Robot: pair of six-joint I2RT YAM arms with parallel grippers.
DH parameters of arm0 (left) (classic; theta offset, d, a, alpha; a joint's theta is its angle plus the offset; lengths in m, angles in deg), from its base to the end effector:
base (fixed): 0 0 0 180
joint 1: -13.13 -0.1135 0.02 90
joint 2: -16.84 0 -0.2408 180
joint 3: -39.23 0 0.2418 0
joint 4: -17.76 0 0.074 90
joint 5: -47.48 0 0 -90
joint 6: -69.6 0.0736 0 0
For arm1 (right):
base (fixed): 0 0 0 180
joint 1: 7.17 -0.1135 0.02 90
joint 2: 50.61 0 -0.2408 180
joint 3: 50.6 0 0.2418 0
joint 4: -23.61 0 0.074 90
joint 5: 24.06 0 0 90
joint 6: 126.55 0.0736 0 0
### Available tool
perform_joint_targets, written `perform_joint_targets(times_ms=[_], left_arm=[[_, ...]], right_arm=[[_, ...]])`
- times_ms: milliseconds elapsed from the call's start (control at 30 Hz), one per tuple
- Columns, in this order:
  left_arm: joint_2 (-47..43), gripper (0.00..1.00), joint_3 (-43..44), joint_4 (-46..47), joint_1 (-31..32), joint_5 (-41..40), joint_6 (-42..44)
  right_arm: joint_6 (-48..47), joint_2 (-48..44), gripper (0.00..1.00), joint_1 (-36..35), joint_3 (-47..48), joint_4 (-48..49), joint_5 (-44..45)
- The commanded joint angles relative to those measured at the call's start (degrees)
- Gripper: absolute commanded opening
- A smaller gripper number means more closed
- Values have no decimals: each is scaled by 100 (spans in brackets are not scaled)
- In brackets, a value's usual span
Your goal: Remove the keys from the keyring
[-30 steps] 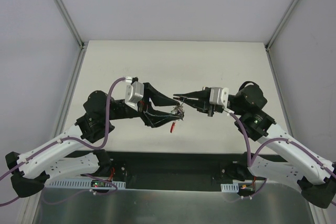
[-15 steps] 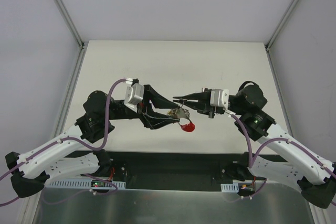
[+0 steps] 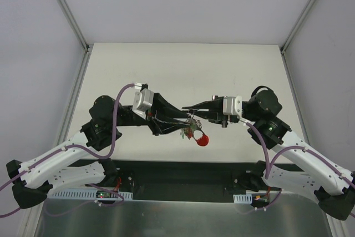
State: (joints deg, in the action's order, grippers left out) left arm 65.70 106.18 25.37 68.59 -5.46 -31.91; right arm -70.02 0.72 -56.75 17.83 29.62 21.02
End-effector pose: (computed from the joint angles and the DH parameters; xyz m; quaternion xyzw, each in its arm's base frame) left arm 0.0831 -0.1990 0.4275 0.4383 0.3672 -0.5839 0.5762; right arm 0.1009 0.1986 0.4221 -0.5763 0.1700 0.3165 0.7340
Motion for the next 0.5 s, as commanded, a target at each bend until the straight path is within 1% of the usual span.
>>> perform_joint_targets(times_ms=[0,200,233,300,333,467], left_arm=[[-17,26,148,290,26,240,-62],[1,20,200,307,26,399,-168],[1,14,200,307,26,399,-159],[36,7,209,307,26,355,-150],[71,0,227,307,26,355,-159],[176,0,253,307,26,241,-220]], right_arm=[[122,-62,1,-25,289,555,-130],[183,-62,1,-34,289,616,-95],[175,-62,1,-34,280,616,-95],[175,-97,1,-34,219,599,-60],[157,-106,1,-34,201,572,-34],[-19,-141,1,-52,236,230,27]])
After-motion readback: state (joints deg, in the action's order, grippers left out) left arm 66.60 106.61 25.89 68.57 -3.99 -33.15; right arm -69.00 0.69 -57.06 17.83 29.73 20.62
